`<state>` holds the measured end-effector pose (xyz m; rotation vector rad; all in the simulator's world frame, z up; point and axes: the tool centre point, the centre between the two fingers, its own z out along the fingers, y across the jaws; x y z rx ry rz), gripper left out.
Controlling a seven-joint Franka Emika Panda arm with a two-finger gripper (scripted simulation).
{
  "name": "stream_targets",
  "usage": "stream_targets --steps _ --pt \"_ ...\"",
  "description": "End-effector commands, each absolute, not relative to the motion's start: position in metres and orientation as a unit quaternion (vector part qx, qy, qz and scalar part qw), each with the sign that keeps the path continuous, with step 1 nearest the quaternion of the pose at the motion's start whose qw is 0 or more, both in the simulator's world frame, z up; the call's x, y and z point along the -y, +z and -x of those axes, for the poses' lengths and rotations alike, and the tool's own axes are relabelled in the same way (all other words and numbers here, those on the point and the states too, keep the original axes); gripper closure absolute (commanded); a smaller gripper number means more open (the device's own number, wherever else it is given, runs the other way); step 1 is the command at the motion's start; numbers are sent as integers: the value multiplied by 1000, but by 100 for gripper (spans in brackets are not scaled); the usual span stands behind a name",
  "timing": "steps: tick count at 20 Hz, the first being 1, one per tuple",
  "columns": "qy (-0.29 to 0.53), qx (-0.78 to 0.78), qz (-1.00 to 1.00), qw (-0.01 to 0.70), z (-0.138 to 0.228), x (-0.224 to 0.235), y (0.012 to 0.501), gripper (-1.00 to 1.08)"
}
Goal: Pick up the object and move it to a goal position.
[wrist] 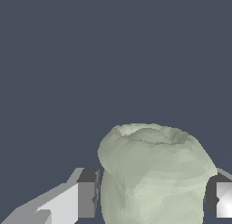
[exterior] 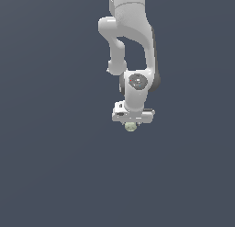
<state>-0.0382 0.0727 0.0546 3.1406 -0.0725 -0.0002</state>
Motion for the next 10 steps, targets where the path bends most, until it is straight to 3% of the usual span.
stream_targets --steps 1,10 --pt "0 23 -1000 0 34 -81 65 108" --pt "0 23 -1000 0 12 -125 127 108"
